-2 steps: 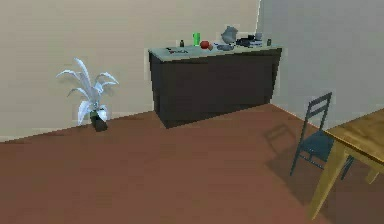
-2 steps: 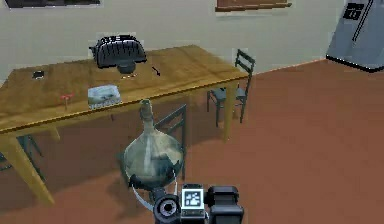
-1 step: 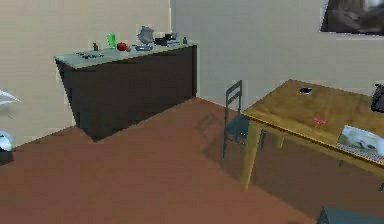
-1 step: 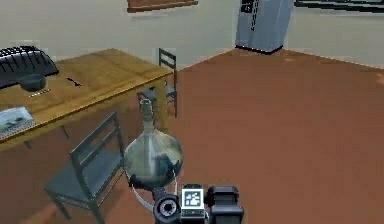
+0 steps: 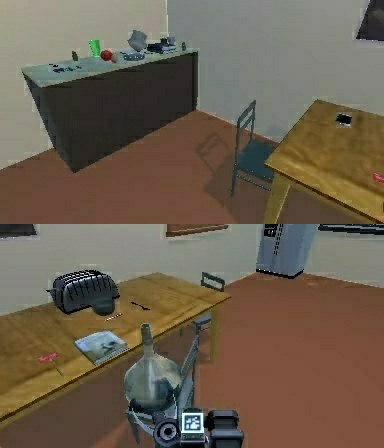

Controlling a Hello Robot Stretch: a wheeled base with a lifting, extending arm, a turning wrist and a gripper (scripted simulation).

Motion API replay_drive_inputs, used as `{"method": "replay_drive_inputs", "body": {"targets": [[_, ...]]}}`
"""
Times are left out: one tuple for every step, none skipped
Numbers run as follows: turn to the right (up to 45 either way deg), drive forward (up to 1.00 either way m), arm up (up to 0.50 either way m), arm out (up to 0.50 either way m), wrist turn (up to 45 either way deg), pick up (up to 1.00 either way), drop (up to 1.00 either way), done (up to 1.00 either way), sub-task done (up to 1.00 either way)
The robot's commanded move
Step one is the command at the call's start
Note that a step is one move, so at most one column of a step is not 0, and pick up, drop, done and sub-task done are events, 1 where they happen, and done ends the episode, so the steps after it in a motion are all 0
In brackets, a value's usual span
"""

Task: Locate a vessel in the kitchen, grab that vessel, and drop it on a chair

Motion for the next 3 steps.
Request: {"method": "replay_drive_inputs", "body": {"targets": [[-45.0,0.00,0.00,0.00,0.0,0.00,0.00,0.00,0.00],[-45.0,0.00,0.00,0.00,0.0,0.00,0.00,0.00,0.00],[-45.0,0.00,0.00,0.00,0.0,0.00,0.00,0.00,0.00]]}}
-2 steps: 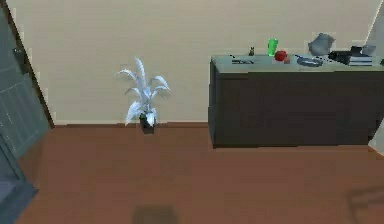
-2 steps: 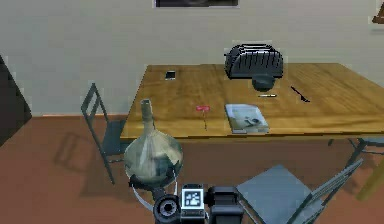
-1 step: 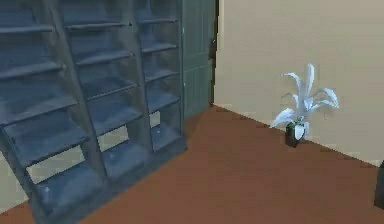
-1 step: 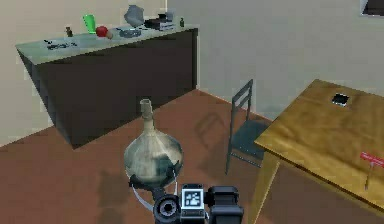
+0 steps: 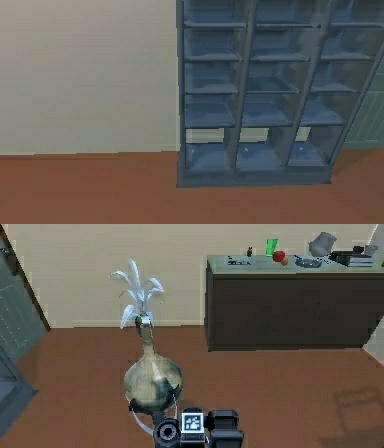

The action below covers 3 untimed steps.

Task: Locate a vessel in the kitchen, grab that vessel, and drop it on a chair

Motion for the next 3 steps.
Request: {"method": "replay_drive_inputs", "body": {"targets": [[-9.0,0.00,0.00,0.00,0.0,0.00,0.00,0.00,0.00],[45.0,0.00,0.00,0.00,0.0,0.00,0.00,0.00,0.00],[45.0,0.00,0.00,0.00,0.0,0.00,0.00,0.00,0.00]]}}
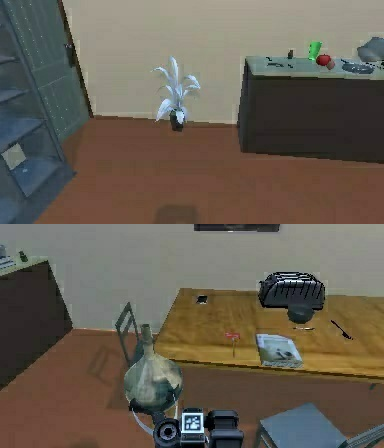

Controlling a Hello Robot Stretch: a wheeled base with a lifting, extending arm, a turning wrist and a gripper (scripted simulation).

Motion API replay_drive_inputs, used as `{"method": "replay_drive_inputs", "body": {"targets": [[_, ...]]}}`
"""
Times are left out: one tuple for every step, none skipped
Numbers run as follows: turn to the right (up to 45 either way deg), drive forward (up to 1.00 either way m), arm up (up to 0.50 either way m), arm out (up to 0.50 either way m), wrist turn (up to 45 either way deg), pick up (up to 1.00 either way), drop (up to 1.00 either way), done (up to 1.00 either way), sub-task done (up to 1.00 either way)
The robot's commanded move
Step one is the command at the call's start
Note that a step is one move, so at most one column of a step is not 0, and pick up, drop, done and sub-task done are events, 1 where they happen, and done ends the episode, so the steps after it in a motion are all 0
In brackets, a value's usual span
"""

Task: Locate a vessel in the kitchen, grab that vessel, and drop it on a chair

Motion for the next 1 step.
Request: {"method": "replay_drive_inputs", "body": {"targets": [[45.0,0.00,0.00,0.00,0.0,0.00,0.00,0.00,0.00]]}}
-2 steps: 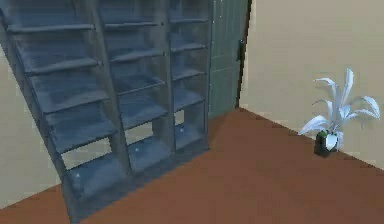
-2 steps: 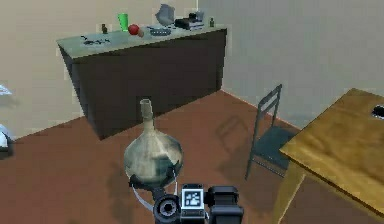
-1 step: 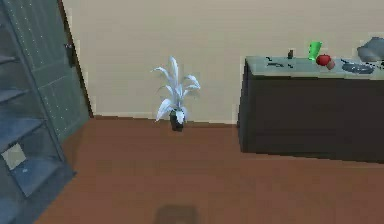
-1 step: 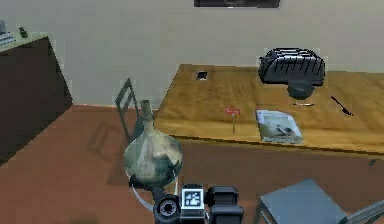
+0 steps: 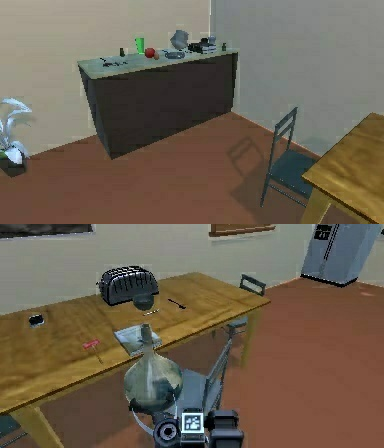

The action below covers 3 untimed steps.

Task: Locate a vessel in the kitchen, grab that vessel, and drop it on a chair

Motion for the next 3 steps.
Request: {"method": "replay_drive_inputs", "body": {"targets": [[6.0,0.00,0.00,0.00,0.0,0.00,0.00,0.00,0.00],[0.0,0.00,0.00,0.42,0.0,0.00,0.00,0.00,0.00],[0.0,0.00,0.00,0.00,9.0,0.00,0.00,0.00,0.00]]}}
